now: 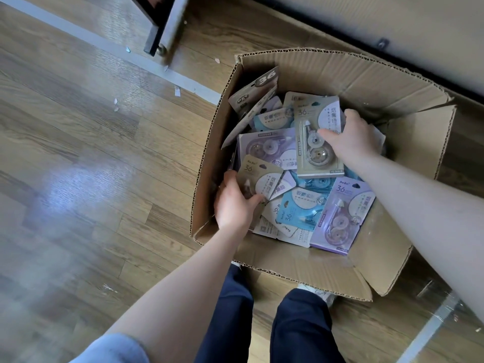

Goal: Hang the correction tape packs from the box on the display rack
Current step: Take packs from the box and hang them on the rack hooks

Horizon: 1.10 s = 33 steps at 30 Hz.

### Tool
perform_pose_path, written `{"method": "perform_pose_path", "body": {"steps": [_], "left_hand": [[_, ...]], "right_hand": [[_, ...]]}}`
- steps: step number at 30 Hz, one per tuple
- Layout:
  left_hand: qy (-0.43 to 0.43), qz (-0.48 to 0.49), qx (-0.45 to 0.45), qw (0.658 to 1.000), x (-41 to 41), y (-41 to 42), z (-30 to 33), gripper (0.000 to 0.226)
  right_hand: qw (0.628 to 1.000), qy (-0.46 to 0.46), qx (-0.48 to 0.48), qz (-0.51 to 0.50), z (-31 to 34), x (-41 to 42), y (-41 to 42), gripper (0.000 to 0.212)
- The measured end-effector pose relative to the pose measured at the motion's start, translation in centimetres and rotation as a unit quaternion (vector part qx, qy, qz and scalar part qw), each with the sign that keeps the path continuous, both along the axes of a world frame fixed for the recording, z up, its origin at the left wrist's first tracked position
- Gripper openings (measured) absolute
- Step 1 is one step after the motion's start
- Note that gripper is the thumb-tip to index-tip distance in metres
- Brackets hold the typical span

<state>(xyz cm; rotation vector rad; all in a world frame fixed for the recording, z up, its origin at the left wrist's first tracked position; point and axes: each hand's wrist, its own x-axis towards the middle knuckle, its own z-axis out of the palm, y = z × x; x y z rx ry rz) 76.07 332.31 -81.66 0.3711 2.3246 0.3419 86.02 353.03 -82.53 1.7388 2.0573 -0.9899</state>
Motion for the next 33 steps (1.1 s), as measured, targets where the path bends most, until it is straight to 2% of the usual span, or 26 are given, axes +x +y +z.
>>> {"method": "perform_pose_path", "body": {"steps": [4, 7, 9, 12, 18, 21, 24, 33], "left_hand": [[-0.027, 0.002, 0.016, 1.0, -0.6, -0.2, 0.3, 0.07], [-0.045, 0.004, 0.029, 0.999, -0.8, -0.2, 0.2, 0.074], [-0.066, 0.0, 0.027, 0.997, -1.0, -0.3, 0.2, 0.071], [-0.096, -0.023, 0.028, 0.995, -1.2, -0.4, 0.8, 0.056], [-0.125, -0.014, 0.05, 0.991, -2.1, 0.1, 3.2, 0.034], [-0.133, 0.006, 0.065, 0.989, -2.6, 1.0, 5.0, 0.033], [-0.133, 0.021, 0.083, 0.987, -3.2, 2.1, 7.4, 0.033], [-0.155, 0.025, 0.157, 0.975, -4.0, 5.5, 17.2, 0.03]], "right_hand": [[1.0, -0.001, -0.008, -0.008, -0.8, -1.0, -0.1, 0.068], [0.999, -0.004, 0.025, -0.036, -0.6, -1.8, -0.3, 0.083], [0.997, 0.026, 0.029, -0.072, -0.3, -2.1, -0.5, 0.085], [0.985, 0.091, -0.023, -0.144, 0.2, -2.2, -0.8, 0.068], [0.966, 0.122, -0.097, -0.208, 3.8, -0.3, -0.9, 0.043], [0.951, 0.152, -0.14, -0.232, 6.4, 0.7, -0.7, 0.035], [0.938, 0.184, -0.135, -0.26, 9.4, 1.6, -0.4, 0.027], [0.905, 0.277, -0.101, -0.306, 20.3, 2.5, 0.9, 0.023]]}}
